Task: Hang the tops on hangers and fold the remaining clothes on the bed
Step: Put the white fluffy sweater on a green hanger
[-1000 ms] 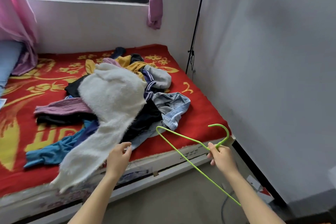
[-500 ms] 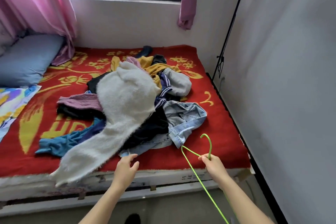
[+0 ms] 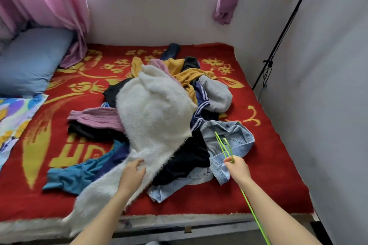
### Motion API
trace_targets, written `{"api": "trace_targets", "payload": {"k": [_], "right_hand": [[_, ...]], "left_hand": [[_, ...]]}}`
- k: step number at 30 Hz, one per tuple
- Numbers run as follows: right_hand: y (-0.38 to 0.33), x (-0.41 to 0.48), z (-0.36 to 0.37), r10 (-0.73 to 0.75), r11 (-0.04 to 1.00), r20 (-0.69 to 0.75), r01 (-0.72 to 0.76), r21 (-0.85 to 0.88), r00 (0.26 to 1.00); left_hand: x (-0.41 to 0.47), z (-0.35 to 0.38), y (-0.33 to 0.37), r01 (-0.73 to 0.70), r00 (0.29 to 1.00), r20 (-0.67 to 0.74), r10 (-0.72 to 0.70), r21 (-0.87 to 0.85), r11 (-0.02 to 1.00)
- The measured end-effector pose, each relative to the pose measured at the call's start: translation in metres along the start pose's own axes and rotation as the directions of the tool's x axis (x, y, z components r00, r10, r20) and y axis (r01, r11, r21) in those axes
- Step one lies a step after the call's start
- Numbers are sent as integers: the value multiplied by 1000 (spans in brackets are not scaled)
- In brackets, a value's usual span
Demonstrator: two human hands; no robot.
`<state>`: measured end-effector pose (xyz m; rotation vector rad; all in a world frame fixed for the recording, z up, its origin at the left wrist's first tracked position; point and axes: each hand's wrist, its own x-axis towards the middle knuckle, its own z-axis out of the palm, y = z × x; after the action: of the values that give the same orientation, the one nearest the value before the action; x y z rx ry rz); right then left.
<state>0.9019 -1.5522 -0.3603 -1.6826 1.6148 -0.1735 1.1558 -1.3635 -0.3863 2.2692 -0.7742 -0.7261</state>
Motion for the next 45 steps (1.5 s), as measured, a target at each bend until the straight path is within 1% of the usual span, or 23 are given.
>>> {"api": "trace_targets", "payload": {"k": [4,6,8,10,12,19,21,22,24,26,30,33,36,39,42,45], "right_hand": [[-24,24,30,102,993,-29,-104,-59,994],[-32,31,46,138,987,-74,-144,-78,988],[-38,38,58,114,988,-111,-124,-88,987],[-44,55,68,89,992,-118,-99,-81,989],[-50,77,75,117,992,-101,-121,-30,988],[-69,141,99,208,978,-61,-207,28,976],[-75,156,107,229,973,-62,-230,-8,971],[-77,164,112,233,970,-42,-235,-57,972],[-77,179,124,224,970,44,-218,-108,974],[-74,193,139,228,973,130,-225,-43,965],[-78,223,165,289,945,162,-309,110,943],[-86,236,179,349,915,136,-368,166,927],[-91,237,186,382,897,85,-391,207,920],[-90,229,182,394,886,49,-393,245,918],[-87,216,175,384,897,24,-379,226,923],[-93,198,169,385,881,-19,-362,305,923]], "left_hand": [[51,-24,-2,-1,1000,7,1,-16,1000],[70,-34,-11,32,999,24,-32,-12,999],[82,-39,-21,55,998,28,-55,-14,998],[94,-41,-27,81,996,30,-80,-24,996],[106,-40,-29,103,994,44,-102,-24,994],[127,-35,-20,134,988,71,-135,8,991],[133,-39,-16,141,988,68,-142,23,990],[137,-40,-15,147,987,60,-148,31,989],[147,-41,-12,175,983,43,-176,38,984],[158,-37,-10,200,979,23,-201,41,979],[179,-28,-1,216,976,18,-217,50,975],[188,-19,3,221,972,64,-226,77,972],[187,-15,2,239,965,89,-247,96,966],[181,-16,-2,250,960,103,-260,99,963],[176,-19,-4,245,959,117,-257,106,964],[175,-22,-3,220,962,140,-234,104,970]]}}
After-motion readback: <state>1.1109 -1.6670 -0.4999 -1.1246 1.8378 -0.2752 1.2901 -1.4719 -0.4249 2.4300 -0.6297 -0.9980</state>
